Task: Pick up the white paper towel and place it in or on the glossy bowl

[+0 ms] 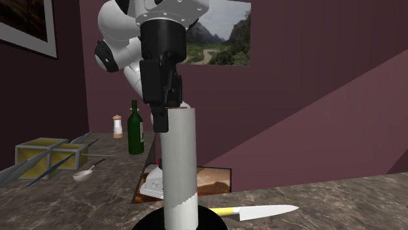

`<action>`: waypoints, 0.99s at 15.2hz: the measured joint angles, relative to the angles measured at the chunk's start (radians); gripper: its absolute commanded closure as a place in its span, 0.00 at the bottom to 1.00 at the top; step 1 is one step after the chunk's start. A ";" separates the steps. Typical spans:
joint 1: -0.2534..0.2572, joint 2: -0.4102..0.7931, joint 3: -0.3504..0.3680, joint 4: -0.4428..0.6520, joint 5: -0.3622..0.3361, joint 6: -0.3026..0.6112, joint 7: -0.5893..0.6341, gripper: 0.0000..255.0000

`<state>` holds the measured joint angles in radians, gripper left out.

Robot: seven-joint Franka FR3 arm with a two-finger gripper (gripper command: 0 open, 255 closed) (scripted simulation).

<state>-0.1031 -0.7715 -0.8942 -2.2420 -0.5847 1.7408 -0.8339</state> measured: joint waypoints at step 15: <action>-0.003 -0.002 -0.024 -0.040 -0.018 0.041 0.004 0.00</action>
<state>-0.1065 -0.7739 -0.9177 -2.2817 -0.6022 1.7822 -0.8300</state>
